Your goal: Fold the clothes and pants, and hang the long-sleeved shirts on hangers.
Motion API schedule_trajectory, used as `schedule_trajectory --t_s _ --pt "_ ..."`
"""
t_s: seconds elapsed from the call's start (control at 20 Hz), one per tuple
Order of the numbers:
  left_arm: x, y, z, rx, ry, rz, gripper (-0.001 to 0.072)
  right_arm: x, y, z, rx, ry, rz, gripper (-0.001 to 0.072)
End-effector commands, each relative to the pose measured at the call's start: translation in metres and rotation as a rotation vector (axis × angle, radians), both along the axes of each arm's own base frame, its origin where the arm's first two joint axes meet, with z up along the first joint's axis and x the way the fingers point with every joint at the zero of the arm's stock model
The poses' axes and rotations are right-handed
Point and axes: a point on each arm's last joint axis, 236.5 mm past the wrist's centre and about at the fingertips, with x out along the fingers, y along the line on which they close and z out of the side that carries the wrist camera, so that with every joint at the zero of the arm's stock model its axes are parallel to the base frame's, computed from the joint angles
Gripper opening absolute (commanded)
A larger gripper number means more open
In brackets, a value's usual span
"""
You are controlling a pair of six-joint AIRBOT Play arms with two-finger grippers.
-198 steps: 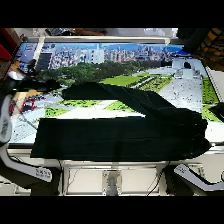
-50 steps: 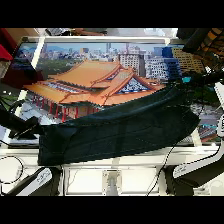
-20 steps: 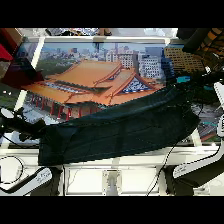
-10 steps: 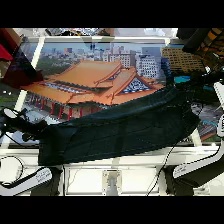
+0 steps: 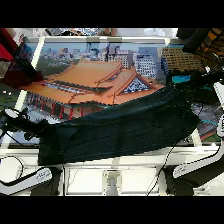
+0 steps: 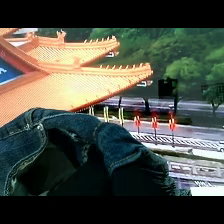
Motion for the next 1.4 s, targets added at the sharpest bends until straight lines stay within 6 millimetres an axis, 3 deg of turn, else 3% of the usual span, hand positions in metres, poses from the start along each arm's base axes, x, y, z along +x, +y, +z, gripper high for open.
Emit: schedule_trajectory --t_s 0.0,0.1,0.2,0.3,0.4,0.5,0.65,0.95,1.1,1.35 --pt "0.017 0.01 0.008 0.035 -0.059 -0.006 0.0043 -0.001 0.001 0.0 0.004 0.006 0.003 0.0018" --pt "0.054 0.03 0.044 0.101 -0.179 -0.012 0.0042 -0.001 0.001 0.0 0.003 0.006 0.003 0.0018" --pt "0.109 0.061 0.111 0.21 -0.375 -0.008 0.0042 0.003 -0.001 0.001 -0.004 -0.011 -0.005 0.0018" --pt "0.157 0.088 0.192 0.337 -0.587 -0.026 0.004 0.013 -0.005 0.007 0.002 -0.057 -0.046 0.0018" --pt "0.185 0.102 0.258 0.444 -0.759 -0.065 0.004 0.033 0.0 0.021 0.05 -0.154 -0.079 0.0018" --pt "0.196 0.102 0.292 0.512 -0.848 -0.166 0.004 0.053 0.009 0.04 0.123 -0.258 -0.104 0.0017" --pt "0.197 0.108 0.287 0.538 -0.834 -0.217 0.004 0.064 0.012 0.053 0.148 -0.328 -0.111 0.0017" --pt "0.222 0.105 0.22 0.403 -0.746 -0.202 0.0041 0.074 0.024 0.045 0.155 -0.329 -0.109 0.0016" --pt "0.235 0.108 0.198 0.389 -0.736 -0.191 0.0041 0.092 0.039 0.027 0.157 -0.333 -0.116 0.0017" --pt "0.254 0.125 0.186 0.429 -0.768 -0.155 0.0041 0.127 0.045 -0.012 0.163 -0.373 -0.202 0.0019"
